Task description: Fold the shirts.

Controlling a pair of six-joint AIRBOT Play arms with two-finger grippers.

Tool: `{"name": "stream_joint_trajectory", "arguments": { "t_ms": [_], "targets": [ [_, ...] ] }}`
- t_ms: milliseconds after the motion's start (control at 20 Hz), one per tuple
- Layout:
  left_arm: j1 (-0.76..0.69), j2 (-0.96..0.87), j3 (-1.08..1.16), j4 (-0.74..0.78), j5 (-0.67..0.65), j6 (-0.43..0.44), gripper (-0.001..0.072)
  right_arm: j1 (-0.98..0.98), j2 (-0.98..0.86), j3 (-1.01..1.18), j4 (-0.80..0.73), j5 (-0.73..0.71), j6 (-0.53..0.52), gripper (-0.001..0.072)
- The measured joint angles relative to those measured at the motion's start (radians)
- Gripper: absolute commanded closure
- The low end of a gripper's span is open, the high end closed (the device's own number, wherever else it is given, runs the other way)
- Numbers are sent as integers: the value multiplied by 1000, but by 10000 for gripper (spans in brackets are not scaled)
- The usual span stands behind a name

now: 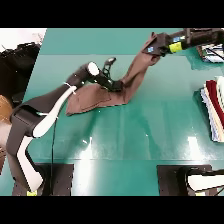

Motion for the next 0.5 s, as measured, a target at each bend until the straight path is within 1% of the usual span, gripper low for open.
{"name": "stream_joint_trajectory", "arguments": {
  "t_ms": [150, 300, 350, 400, 450, 500],
  "targets": [
    [100, 105, 25, 112, -69, -14, 680, 82, -42, 5, 72, -29, -50, 693],
    [234, 245, 35, 240, -140, -18, 680, 203, -114, 19, 140, -93, -118, 688],
    [284, 294, 36, 279, -160, -19, 680, 248, -148, 37, 151, -117, -136, 580],
    [334, 340, 37, 308, -179, -21, 680, 296, -192, 67, 160, -148, -153, 333],
    [377, 380, 39, 331, -193, -21, 680, 340, -234, 99, 170, -177, -169, 119],
    [418, 418, 39, 345, -207, -21, 680, 383, -278, 129, 176, -200, -184, 79]
  ]
}}
